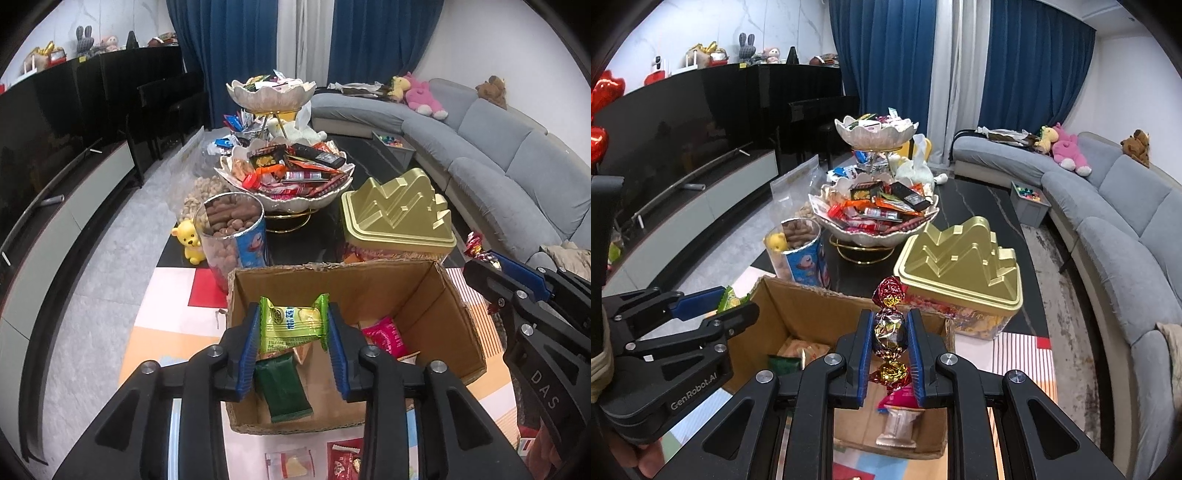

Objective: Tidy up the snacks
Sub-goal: 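Open both tools to drop the green bag and wrapped candy into the box, then withdraw both open tools from the box back over the remaining snacks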

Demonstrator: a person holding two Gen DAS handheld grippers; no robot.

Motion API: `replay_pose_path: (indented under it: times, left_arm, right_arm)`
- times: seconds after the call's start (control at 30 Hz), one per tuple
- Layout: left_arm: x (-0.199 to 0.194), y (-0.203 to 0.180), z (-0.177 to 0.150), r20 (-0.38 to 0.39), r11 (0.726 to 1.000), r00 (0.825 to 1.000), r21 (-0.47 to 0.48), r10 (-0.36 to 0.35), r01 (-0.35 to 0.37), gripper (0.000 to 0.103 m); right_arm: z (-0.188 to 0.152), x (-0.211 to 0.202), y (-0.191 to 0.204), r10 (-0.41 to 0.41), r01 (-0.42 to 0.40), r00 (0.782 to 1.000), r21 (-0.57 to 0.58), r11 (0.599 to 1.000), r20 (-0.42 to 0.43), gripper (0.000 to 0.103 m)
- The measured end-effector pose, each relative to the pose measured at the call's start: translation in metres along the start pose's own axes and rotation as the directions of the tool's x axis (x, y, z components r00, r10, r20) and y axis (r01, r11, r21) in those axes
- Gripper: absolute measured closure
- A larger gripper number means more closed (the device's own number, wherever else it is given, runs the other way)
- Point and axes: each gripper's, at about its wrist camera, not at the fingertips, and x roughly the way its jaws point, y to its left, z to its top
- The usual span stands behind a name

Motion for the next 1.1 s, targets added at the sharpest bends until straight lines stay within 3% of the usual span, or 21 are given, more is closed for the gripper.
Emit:
replay_pose_path:
  times: [0.07,0.13,0.23,0.47,1.1]
  left_arm:
    - [-0.001,0.000,-0.001,0.001,1.000,1.000,-0.001,0.006,-0.006,0.051]
    - [-0.003,0.001,-0.001,0.011,1.000,1.000,-0.002,0.012,-0.012,0.042]
    - [-0.006,0.002,-0.003,0.021,1.000,1.000,-0.001,0.023,-0.023,0.033]
    - [-0.016,0.006,-0.007,0.033,0.999,0.999,-0.016,0.039,-0.039,0.019]
    - [-0.061,0.001,-0.023,0.061,0.999,0.998,0.000,0.035,-0.035,0.018]
  right_arm:
    - [0.000,0.000,-0.001,-0.003,0.003,1.000,0.002,1.000,0.000,0.072]
    - [-0.001,-0.003,-0.002,-0.004,0.004,1.000,0.009,1.000,0.008,0.050]
    - [-0.001,-0.007,-0.005,-0.021,0.021,1.000,0.016,1.000,0.018,0.041]
    - [0.000,-0.017,-0.008,-0.037,0.036,0.999,0.034,0.999,0.032,0.037]
    - [-0.011,-0.068,-0.007,-0.053,0.049,0.995,0.051,0.997,0.088,0.037]
